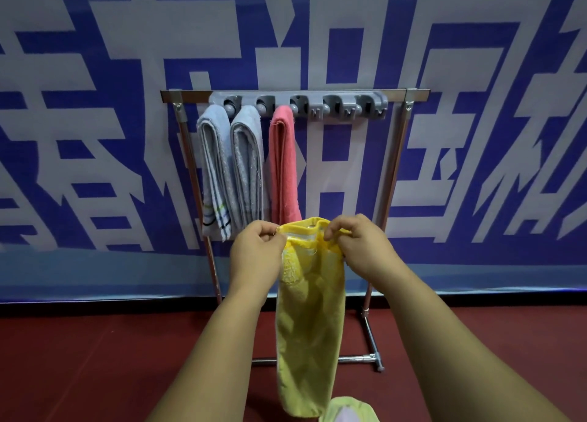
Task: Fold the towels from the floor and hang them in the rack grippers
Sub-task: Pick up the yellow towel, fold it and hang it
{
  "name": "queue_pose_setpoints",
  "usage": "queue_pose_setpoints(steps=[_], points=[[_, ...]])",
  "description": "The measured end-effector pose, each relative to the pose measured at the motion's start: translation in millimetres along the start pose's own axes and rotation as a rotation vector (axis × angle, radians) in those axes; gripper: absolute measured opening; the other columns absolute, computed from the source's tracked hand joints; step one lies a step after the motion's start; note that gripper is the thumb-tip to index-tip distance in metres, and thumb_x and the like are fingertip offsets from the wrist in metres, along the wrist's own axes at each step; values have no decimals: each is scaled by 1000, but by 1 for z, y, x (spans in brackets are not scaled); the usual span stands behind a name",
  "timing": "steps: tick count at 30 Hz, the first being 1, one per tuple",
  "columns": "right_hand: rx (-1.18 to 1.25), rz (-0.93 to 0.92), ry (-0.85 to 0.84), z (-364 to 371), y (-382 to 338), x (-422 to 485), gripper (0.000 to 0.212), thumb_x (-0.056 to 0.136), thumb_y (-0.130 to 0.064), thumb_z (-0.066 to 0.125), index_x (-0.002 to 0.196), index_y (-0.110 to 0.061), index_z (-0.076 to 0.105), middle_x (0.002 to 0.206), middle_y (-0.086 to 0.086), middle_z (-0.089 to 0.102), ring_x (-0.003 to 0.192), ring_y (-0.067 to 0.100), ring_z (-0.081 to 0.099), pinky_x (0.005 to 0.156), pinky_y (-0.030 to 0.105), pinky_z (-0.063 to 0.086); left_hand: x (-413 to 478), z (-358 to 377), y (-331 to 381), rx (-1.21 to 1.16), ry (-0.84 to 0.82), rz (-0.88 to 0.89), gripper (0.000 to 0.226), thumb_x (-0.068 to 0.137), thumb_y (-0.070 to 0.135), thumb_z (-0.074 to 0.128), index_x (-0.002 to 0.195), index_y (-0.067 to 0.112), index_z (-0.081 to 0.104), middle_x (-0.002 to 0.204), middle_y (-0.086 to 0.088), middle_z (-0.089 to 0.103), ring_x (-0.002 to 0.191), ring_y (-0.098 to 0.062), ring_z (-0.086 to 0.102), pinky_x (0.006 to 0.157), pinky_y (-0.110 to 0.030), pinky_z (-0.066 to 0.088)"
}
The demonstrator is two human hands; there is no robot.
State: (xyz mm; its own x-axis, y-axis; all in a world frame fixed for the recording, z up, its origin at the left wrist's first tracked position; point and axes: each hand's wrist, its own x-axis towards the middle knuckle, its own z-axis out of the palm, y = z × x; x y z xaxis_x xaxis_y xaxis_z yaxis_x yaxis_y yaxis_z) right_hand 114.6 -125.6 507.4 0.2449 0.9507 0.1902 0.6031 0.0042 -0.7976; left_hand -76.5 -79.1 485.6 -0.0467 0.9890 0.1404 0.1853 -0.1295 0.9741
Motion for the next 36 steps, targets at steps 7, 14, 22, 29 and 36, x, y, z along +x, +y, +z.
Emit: queue_pose_setpoints(steps=[7, 14, 22, 29, 36], points=[[-363, -51, -386, -16, -11, 2, 68, 99, 10, 43, 119, -44, 78, 128, -13, 59, 111, 13, 61, 86, 23, 58, 3, -6, -1, 85, -53, 47, 18, 94, 8, 69, 86, 24, 69, 68, 8, 61, 63, -12, 54, 60, -33, 46], [-356, 43, -429, -22, -14, 2, 69, 98, 2, 41, 142, -47, 62, 114, -3, 61, 66, 19, 68, 50, 24, 57, 4, -13, -4, 117, -128, 62, 19, 93, 13, 75, 86, 31, 72, 76, 5, 71, 71, -16, 64, 75, -48, 59], [-43, 232, -431, -20, -21, -5, 37, 93, -4, 47, 115, -16, 75, 92, 9, 76, 69, 27, 77, 72, 43, 68, -9, -6, -2, 73, -190, 62, 15, 92, 8, 79, 91, 22, 77, 67, 14, 69, 64, -4, 62, 71, -34, 57], [6, 149, -475, -27, -18, -4, 15, 98, -9, 68, 112, -11, 73, 98, 12, 81, 80, 30, 81, 77, 42, 67, -8, -5, -3, -23, -246, 6, 18, 90, 8, 82, 87, 26, 80, 89, -14, 76, 83, -25, 72, 92, -59, 62], [-98, -5, -420, -25, -24, -3, 8, 94, -18, 76, 99, -11, 76, 85, 4, 80, 63, 20, 76, 66, 36, 64, -9, 0, -3, -139, -273, -48, 15, 89, 2, 82, 89, 16, 80, 84, -13, 77, 89, -32, 77, 92, -56, 63]])
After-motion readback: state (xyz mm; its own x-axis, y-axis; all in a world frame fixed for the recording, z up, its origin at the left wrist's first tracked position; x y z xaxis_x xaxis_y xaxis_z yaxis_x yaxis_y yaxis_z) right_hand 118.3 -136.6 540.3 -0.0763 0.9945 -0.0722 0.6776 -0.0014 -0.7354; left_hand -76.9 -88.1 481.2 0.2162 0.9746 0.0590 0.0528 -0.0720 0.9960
